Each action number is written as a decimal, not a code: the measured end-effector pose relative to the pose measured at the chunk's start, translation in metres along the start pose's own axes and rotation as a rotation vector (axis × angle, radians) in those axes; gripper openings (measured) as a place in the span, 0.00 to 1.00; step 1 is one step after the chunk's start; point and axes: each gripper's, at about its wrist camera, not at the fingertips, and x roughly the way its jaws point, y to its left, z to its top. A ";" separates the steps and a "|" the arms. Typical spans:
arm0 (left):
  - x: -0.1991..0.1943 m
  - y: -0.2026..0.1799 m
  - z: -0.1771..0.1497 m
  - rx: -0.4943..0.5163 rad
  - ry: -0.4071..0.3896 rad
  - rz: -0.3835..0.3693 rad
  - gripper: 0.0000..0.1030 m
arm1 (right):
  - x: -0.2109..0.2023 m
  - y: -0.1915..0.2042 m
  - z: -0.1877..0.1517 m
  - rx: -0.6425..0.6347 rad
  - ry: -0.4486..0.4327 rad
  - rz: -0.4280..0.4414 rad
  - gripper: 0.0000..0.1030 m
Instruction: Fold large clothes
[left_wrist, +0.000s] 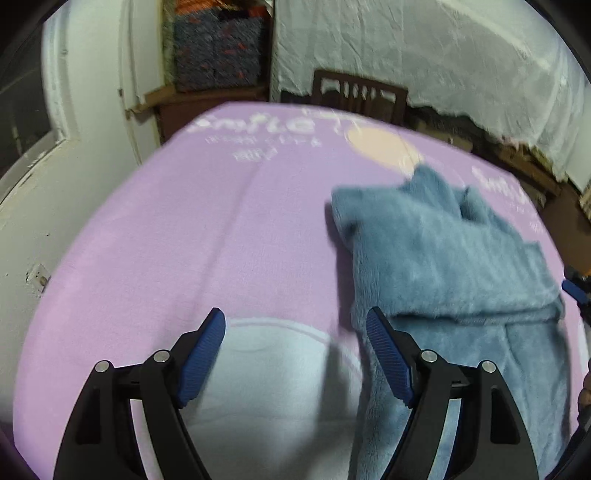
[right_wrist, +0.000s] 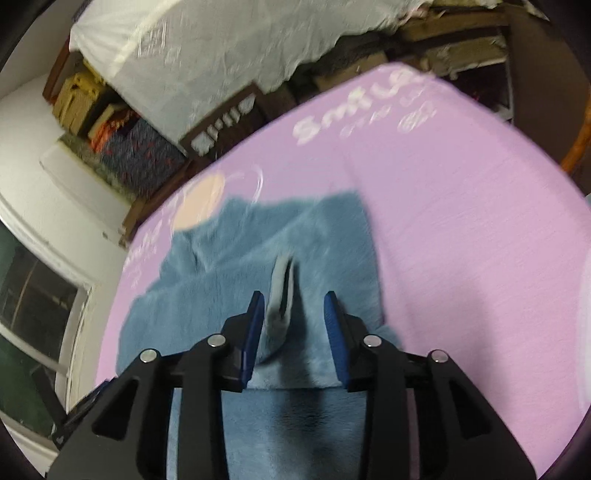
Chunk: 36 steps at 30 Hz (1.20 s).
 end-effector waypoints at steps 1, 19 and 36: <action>-0.004 -0.001 0.005 -0.002 -0.015 -0.010 0.77 | -0.004 0.003 0.002 0.006 -0.007 0.033 0.33; 0.084 -0.115 0.043 0.170 0.038 -0.168 0.77 | 0.100 0.049 -0.003 -0.057 0.217 0.135 0.08; 0.037 -0.063 0.029 0.110 0.011 -0.183 0.79 | 0.040 0.006 0.005 0.024 0.130 0.103 0.08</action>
